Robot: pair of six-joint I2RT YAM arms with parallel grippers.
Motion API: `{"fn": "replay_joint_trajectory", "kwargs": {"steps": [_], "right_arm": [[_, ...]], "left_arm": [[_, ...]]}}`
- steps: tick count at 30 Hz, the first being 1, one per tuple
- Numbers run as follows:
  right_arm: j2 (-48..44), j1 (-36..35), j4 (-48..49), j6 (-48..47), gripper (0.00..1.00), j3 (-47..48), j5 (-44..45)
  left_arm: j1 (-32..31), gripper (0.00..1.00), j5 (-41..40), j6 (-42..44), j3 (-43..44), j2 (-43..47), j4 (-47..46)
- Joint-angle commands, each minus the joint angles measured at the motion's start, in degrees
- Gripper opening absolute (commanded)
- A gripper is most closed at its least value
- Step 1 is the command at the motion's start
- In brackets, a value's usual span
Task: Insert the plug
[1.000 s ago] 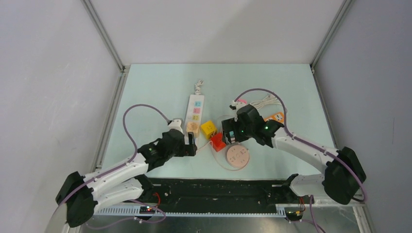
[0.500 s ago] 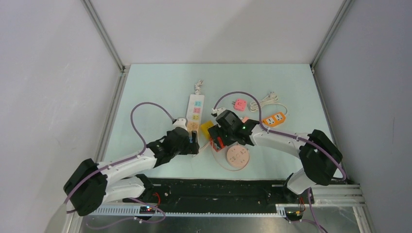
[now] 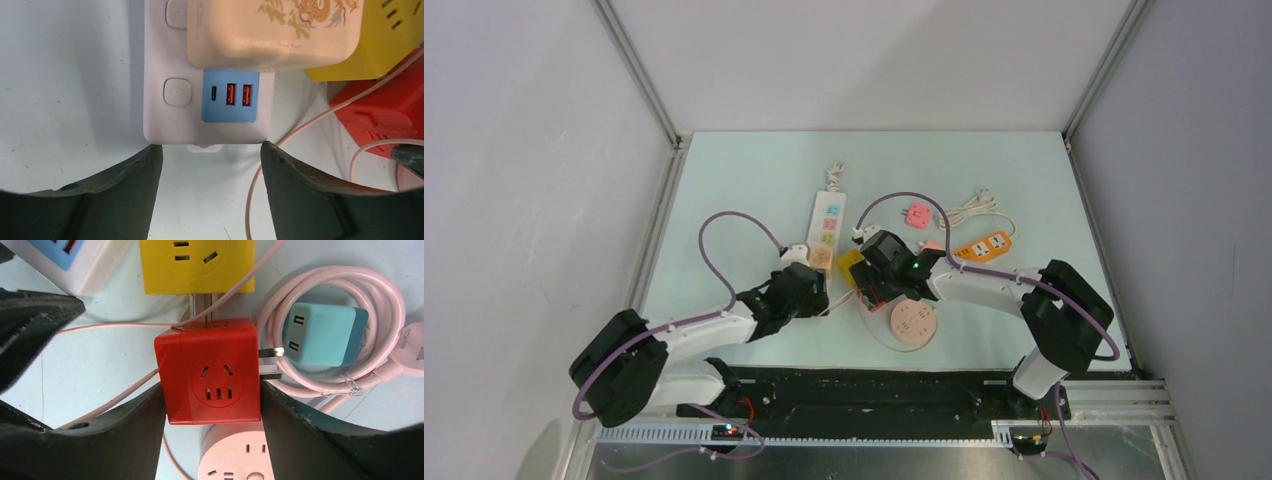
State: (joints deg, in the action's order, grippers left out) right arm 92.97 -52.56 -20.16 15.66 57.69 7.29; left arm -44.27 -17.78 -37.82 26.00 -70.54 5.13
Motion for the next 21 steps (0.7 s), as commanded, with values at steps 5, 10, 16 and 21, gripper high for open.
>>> {"fn": "replay_joint_trajectory", "kwargs": {"steps": [5,10,16,21], "right_arm": [[-3.26,1.64,2.94,0.24,0.57,0.59,1.91],[-5.86,2.81,3.30,1.36,0.56,0.04,1.62],[-10.47,3.69,3.12,2.20,0.55,0.05,0.25],[-16.56,5.76,2.40,3.73,0.55,0.03,-5.61]], "left_arm": [[3.41,0.72,-9.69,-5.22,-4.83,8.43,1.08],[6.16,0.73,-12.78,-9.03,-6.90,13.38,3.70],[8.93,0.76,-11.50,-8.42,-4.55,16.94,7.75],[9.04,0.82,-7.79,-6.10,-0.12,22.64,11.42]]}}
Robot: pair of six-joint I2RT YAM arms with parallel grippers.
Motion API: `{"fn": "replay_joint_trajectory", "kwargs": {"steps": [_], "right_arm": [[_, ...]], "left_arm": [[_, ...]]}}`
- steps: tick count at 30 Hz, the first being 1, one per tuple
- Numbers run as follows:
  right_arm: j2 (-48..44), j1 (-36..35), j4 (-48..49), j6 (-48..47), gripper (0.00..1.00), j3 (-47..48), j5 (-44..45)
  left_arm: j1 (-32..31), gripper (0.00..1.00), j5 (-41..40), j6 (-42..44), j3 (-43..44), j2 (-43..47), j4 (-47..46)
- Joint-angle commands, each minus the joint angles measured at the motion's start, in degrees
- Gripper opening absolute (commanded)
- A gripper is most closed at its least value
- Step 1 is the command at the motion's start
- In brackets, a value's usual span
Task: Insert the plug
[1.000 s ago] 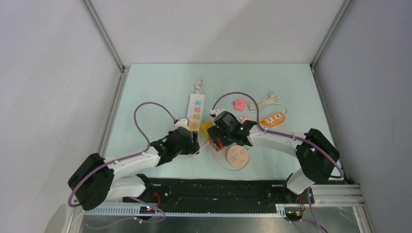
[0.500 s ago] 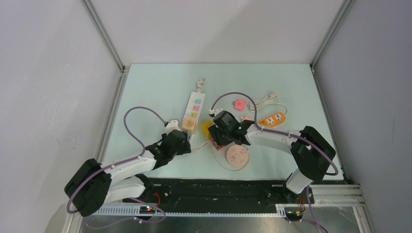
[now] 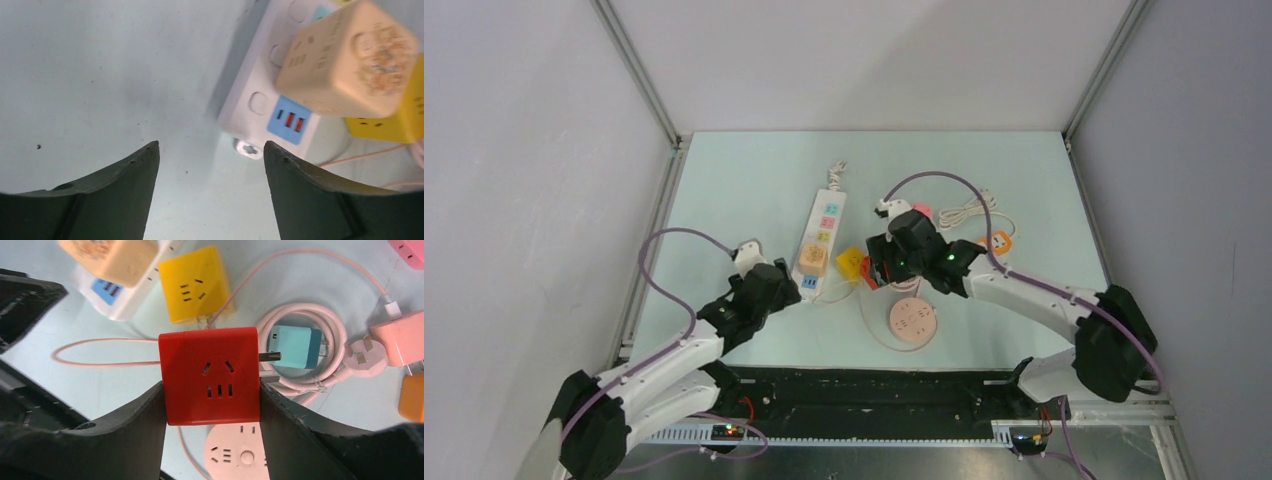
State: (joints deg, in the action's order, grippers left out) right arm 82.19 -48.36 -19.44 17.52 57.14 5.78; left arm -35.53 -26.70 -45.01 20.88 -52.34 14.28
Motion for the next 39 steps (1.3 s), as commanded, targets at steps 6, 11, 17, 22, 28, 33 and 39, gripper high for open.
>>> {"fn": "replay_joint_trajectory", "kwargs": {"steps": [6,11,17,22,28,33,39], "right_arm": [[-12.98,8.22,3.32,6.13,0.55,-0.51,-23.90],[-15.72,13.86,5.93,14.16,0.56,-0.72,-38.87],[-15.62,15.23,11.11,26.22,0.59,-0.97,-52.06],[-14.61,15.80,27.96,44.42,0.58,-5.80,-59.37],[-13.64,15.61,43.78,68.96,0.50,-13.14,-60.17],[-16.34,15.41,39.99,74.16,0.44,-14.25,-53.32],[-18.64,15.33,30.94,74.66,0.42,-14.30,-49.64]], "left_arm": [[0.37,0.99,5.95,7.34,10.76,14.13,6.55],[0.37,0.99,19.96,16.51,17.67,20.97,5.91],[0.02,0.95,42.75,25.68,23.92,20.59,4.99],[-0.94,0.92,44.93,25.45,27.38,17.24,4.48],[-6.48,0.92,42.98,27.92,28.89,13.69,1.29],[-8.08,0.92,42.77,28.07,30.91,12.13,0.43],[-8.20,0.94,45.35,27.43,31.91,10.63,0.29]]}}
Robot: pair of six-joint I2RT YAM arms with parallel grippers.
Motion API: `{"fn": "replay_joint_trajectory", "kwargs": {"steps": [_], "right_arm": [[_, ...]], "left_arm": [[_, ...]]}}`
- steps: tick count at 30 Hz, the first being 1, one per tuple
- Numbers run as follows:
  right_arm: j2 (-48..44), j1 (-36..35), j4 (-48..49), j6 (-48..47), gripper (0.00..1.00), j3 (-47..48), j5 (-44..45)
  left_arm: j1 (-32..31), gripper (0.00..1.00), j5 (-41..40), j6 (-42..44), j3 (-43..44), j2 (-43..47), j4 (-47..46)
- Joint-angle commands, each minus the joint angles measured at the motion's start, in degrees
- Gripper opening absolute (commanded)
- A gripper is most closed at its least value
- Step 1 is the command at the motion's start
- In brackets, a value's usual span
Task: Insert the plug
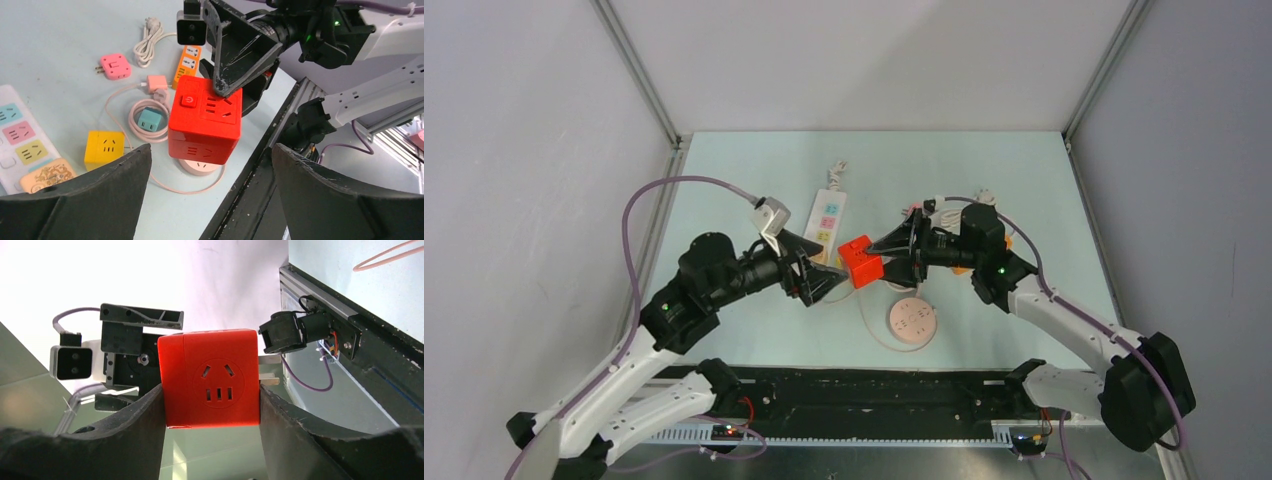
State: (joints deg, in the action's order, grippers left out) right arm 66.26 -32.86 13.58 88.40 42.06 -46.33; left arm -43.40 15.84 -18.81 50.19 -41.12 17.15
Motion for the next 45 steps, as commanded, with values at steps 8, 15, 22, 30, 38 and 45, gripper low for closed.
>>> {"fn": "replay_joint_trajectory", "kwargs": {"steps": [8,15,22,30,38,45], "right_arm": [[-3.72,-1.47,-4.47,9.50,0.38,0.78,3.47],[-5.34,-4.04,1.48,17.80,0.34,-0.27,4.04],[-3.57,-3.47,2.08,9.43,0.29,1.00,2.25],[-0.07,-2.54,-6.25,-7.22,0.28,5.24,1.74],[0.27,-2.98,-16.33,-17.37,0.28,9.87,4.80],[0.59,-3.24,-18.85,-19.93,0.28,10.23,6.61]], "left_arm": [[-0.43,0.91,3.51,-2.23,4.16,-5.23,-2.58],[-1.37,0.90,2.05,-3.58,6.59,-7.09,-2.66],[-1.92,0.91,7.34,-1.85,6.46,-8.58,-2.41],[-1.92,0.88,11.59,0.66,6.48,-11.03,0.25],[-1.90,0.75,8.84,4.89,9.85,-16.11,9.01],[-1.95,0.73,7.37,6.19,11.12,-19.26,11.30]]}}
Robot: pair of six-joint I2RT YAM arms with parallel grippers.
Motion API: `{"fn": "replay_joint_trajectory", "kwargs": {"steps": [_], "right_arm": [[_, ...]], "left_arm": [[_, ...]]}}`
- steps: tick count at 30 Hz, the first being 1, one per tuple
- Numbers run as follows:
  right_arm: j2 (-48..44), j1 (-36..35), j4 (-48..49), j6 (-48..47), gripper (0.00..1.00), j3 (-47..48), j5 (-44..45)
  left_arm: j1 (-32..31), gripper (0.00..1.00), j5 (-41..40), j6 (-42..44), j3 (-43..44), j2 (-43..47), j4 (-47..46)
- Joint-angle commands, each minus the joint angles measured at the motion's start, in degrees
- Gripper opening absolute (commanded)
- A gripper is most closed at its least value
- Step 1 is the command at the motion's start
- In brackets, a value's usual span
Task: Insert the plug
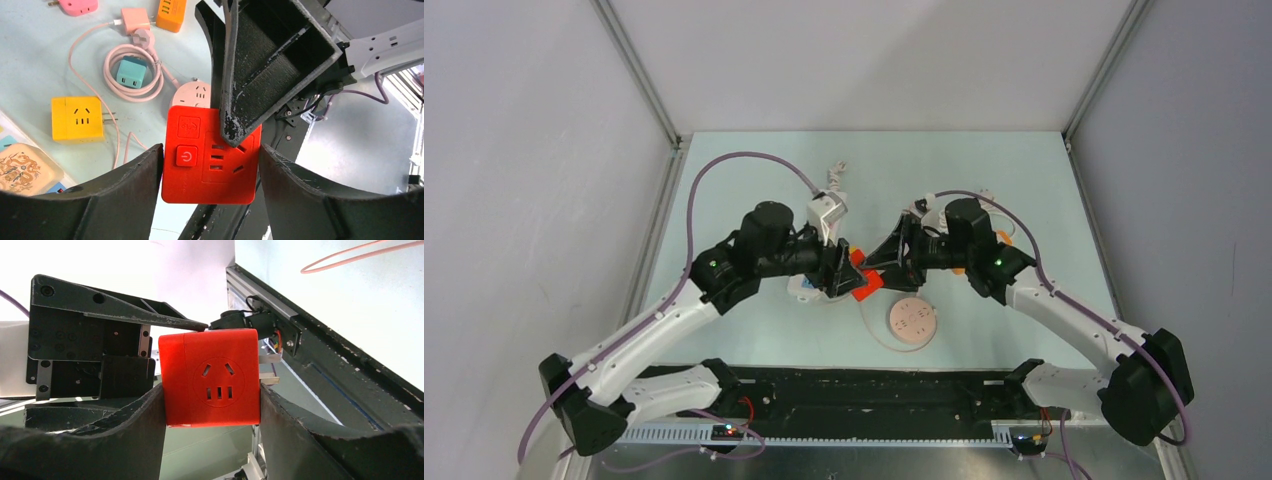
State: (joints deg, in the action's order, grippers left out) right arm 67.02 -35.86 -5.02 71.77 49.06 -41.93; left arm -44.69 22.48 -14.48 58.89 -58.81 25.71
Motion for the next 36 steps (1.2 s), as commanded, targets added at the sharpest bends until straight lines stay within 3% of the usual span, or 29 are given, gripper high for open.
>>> {"fn": "replay_joint_trajectory", "kwargs": {"steps": [1,6,18,36], "right_arm": [[-0.11,-0.34,-0.63,-3.65,0.28,3.30,2.49],[0.41,-0.45,-3.30,-4.89,0.28,3.70,4.10],[2.32,-0.65,-6.38,-6.13,0.27,4.89,5.95],[4.52,-1.66,-4.71,-5.73,0.27,5.00,4.65]], "left_arm": [[-0.62,0.71,0.00,1.89,2.52,-2.04,2.88],[-0.66,0.71,-0.59,2.78,2.96,-3.01,3.30],[-0.66,0.86,-4.27,5.27,3.76,-6.56,4.66],[-0.65,0.75,-4.39,7.81,5.35,-9.68,5.56]]}}
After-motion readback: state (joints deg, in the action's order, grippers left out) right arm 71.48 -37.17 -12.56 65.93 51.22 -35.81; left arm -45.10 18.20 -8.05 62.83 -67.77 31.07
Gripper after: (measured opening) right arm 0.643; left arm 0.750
